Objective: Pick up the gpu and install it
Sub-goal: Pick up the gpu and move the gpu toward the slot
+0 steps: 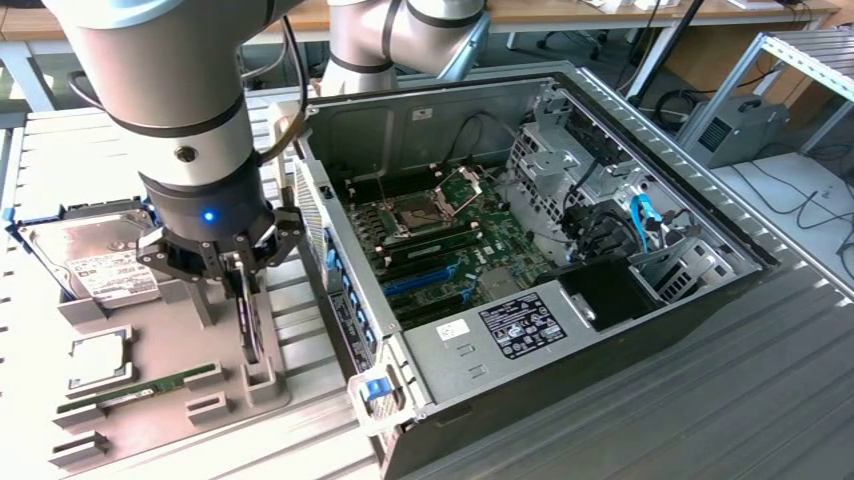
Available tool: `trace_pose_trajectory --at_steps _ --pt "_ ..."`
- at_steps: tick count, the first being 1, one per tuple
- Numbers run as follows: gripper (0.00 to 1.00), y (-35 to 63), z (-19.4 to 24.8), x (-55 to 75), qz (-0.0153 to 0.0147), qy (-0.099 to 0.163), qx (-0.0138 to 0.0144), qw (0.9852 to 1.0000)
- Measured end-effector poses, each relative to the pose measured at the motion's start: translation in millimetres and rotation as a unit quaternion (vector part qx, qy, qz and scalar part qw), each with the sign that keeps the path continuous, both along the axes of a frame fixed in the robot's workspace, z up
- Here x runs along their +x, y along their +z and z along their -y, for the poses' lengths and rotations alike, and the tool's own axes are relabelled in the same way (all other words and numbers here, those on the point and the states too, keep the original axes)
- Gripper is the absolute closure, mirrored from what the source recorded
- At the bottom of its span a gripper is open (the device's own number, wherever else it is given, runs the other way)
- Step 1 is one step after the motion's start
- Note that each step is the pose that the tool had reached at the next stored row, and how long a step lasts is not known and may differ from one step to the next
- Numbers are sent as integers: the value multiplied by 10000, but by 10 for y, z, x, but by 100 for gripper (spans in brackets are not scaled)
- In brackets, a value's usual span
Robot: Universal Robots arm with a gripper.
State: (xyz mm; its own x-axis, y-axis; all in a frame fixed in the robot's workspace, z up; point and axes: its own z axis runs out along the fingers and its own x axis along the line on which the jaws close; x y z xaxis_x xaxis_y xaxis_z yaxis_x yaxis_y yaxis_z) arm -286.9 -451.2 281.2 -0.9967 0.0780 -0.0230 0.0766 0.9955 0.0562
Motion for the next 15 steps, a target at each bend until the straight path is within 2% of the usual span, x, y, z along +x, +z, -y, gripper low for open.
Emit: trace_pose_trajectory --at_steps 15 --pt "74 40 0 0 0 0 39 10000"
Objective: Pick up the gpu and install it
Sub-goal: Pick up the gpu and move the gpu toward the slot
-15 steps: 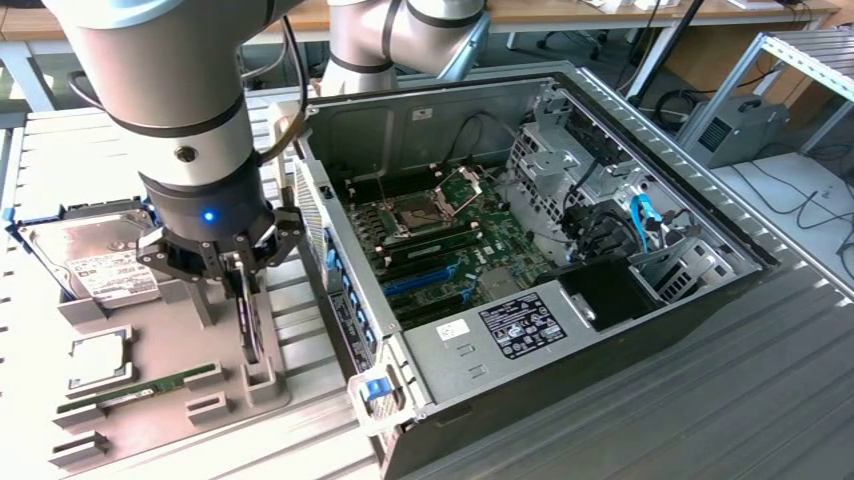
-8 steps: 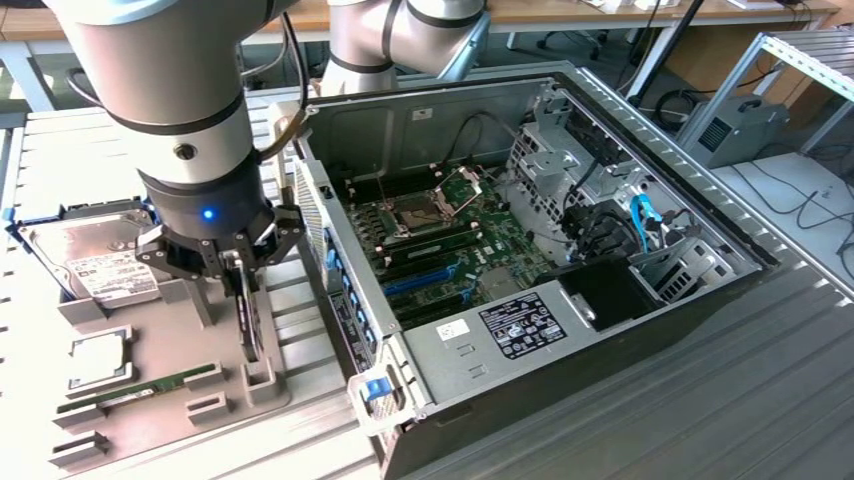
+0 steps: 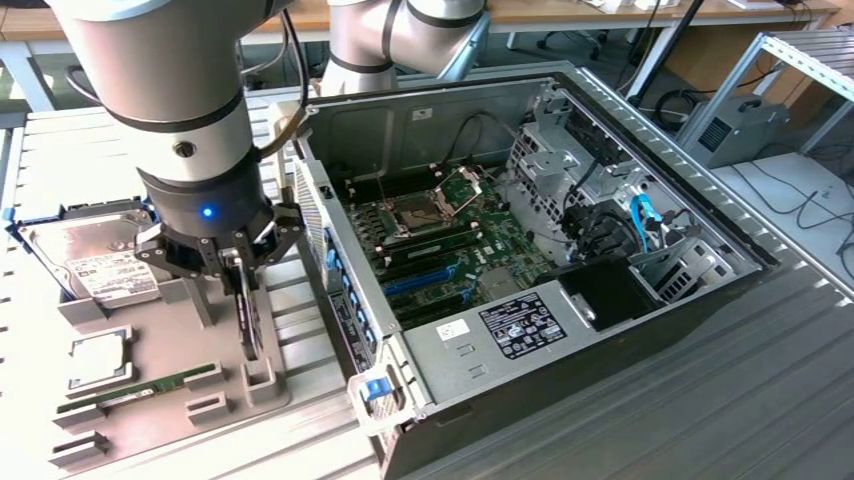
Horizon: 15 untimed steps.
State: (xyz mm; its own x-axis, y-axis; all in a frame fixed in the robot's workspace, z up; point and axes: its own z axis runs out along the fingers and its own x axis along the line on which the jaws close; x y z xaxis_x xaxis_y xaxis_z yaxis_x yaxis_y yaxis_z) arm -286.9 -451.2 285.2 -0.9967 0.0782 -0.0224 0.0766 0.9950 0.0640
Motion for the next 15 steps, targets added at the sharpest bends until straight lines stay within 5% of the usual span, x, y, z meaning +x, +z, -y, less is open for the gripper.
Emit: trace_pose_trajectory --at_steps 15 --pt "74 45 0 0 0 0 28 10000"
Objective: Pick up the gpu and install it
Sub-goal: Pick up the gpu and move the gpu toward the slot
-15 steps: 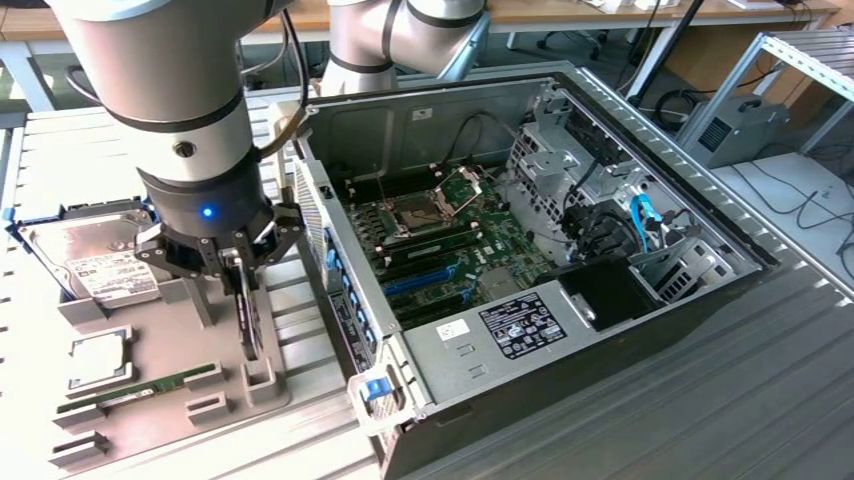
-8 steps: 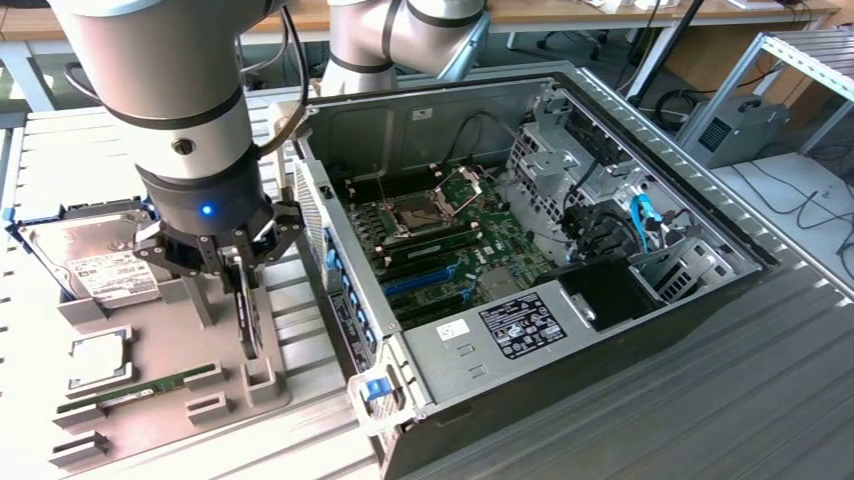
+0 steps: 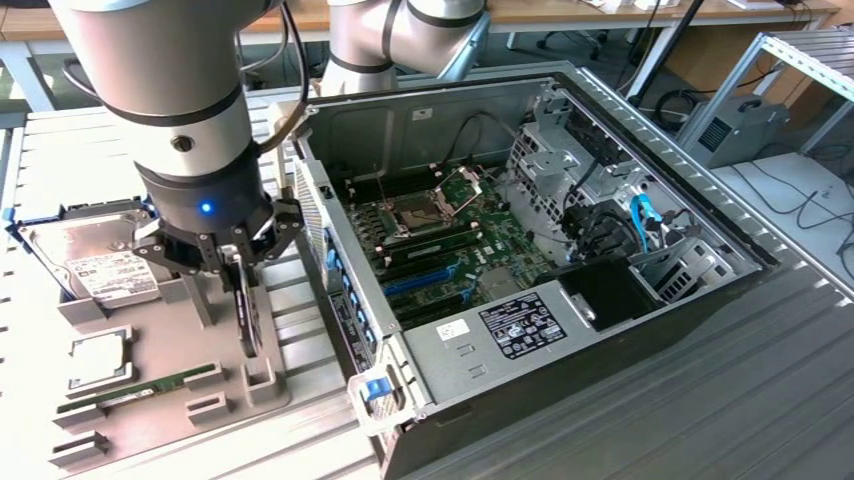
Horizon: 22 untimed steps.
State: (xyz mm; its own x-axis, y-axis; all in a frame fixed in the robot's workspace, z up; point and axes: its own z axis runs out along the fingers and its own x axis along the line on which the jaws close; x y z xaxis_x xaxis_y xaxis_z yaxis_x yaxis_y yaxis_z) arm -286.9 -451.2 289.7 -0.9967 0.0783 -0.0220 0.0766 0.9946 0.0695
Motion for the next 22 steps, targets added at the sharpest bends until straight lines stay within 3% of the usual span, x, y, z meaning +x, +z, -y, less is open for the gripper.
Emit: trace_pose_trajectory --at_steps 9,17,22 --pt "74 39 0 0 0 0 23 10000" --pt "74 202 0 0 -1 0 79 10000" --pt "74 217 0 0 0 0 85 10000"
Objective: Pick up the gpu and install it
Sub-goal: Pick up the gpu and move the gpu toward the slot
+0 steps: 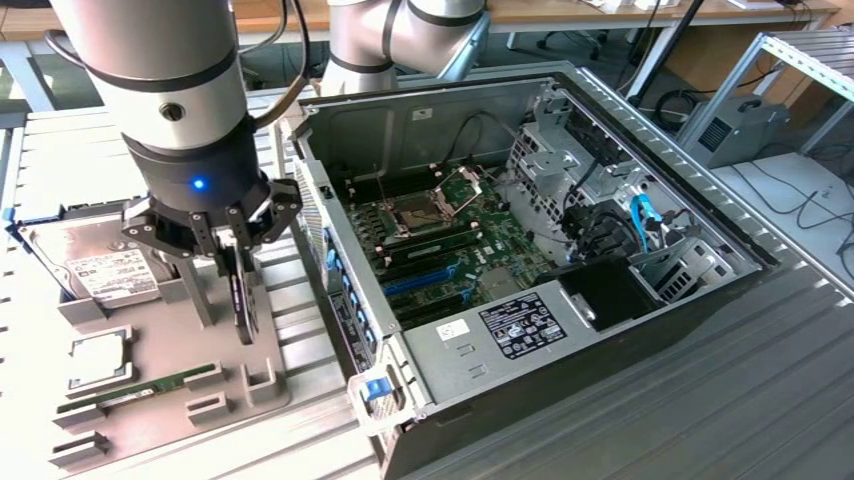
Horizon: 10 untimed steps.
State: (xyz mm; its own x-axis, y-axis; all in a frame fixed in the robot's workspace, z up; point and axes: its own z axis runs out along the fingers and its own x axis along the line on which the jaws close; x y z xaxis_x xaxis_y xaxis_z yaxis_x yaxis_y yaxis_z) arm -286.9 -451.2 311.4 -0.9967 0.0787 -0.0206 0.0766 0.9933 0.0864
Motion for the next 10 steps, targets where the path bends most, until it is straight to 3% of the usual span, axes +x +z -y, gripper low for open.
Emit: trace_pose_trajectory --at_steps 10 --pt "74 25 0 0 0 0 10 10000"
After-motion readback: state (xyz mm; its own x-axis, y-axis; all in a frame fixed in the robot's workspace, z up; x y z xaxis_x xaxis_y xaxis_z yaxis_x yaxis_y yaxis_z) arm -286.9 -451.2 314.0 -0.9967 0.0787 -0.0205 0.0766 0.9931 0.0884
